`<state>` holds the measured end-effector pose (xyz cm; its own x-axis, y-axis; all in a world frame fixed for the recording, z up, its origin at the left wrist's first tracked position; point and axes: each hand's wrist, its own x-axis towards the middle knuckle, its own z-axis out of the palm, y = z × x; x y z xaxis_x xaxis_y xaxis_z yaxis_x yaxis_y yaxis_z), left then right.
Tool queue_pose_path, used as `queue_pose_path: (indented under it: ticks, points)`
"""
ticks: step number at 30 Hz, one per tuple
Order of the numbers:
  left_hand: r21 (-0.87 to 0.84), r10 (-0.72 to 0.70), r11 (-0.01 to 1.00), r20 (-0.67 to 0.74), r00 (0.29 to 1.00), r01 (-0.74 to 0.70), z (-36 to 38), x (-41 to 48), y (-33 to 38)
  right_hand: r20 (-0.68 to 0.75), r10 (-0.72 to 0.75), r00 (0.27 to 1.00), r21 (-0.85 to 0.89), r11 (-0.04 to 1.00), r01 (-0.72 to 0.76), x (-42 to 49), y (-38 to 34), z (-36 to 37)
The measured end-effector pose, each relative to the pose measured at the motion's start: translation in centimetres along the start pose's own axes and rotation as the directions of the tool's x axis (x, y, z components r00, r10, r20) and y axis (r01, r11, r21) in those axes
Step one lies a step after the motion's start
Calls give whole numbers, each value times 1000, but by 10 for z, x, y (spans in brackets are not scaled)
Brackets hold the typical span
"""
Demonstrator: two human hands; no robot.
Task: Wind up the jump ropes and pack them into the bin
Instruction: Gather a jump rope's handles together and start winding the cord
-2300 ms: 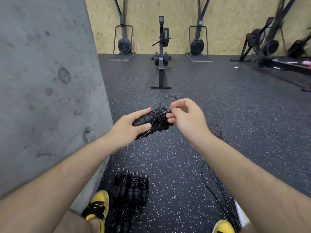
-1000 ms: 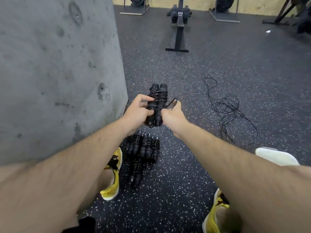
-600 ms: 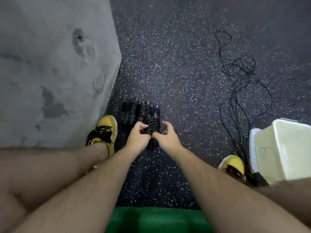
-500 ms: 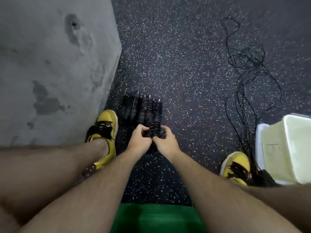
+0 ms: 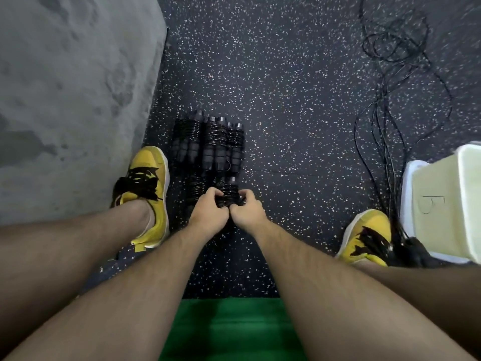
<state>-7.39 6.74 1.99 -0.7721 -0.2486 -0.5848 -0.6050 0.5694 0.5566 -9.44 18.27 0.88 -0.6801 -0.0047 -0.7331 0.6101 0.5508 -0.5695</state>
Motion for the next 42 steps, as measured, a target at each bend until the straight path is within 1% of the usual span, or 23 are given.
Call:
queue_pose_path:
  ticks: [2,3,5,6,8,10,13,16,19,23,28,31,35,37,40,42]
  points:
    - [50,-30,998,17,999,29,0,-1,-2,67,-6,998,-72,997,11,3,2,-1]
    - [86,-39,996,14,999,38,0,-2,-3,73,-19,997,-101,995,27,3,1,-1]
    - [161,-30,986,-37,999,35,2,-4,0,34,-87,996,-176,980,91,-3,-2,-2]
    - [196,5,981,-77,997,10,2,-5,3,4,-153,988,-229,962,150,-5,-4,-4]
    - [220,118,972,-139,983,-85,4,-6,15,-41,-309,950,-315,906,281,-9,-8,-10]
    - [166,222,966,-135,966,-199,8,-5,32,-78,-392,916,-355,870,342,-12,-13,-25]
    - [99,356,933,-102,929,-347,20,-4,57,-138,-444,885,-427,833,351,-13,-13,-58]
    - [128,462,882,-57,885,-453,37,-2,84,-193,-459,867,-464,821,332,-15,-6,-96]
    - [143,545,829,13,839,-540,67,0,120,-280,-432,857,-446,849,283,-15,12,-142]
    - [118,626,761,124,770,-638,114,-5,178,-424,-376,824,-428,885,184,-12,41,-205]
    - [107,594,757,299,747,-645,185,-3,231,-522,-291,802,-417,907,58,-1,83,-274]
    - [152,557,735,421,716,-661,224,-2,254,-534,-184,825,-418,906,-68,13,113,-300]
    - [201,493,724,518,699,-660,265,4,262,-477,-20,879,-475,847,-239,32,147,-317]
    - [237,454,724,543,706,-648,280,10,258,-487,70,870,-451,834,-319,41,163,-318]
    - [289,416,721,545,727,-629,297,17,250,-502,258,825,-302,842,-446,56,184,-317]
    - [286,407,732,545,733,-619,303,19,247,-486,314,816,-266,835,-481,62,192,-318]
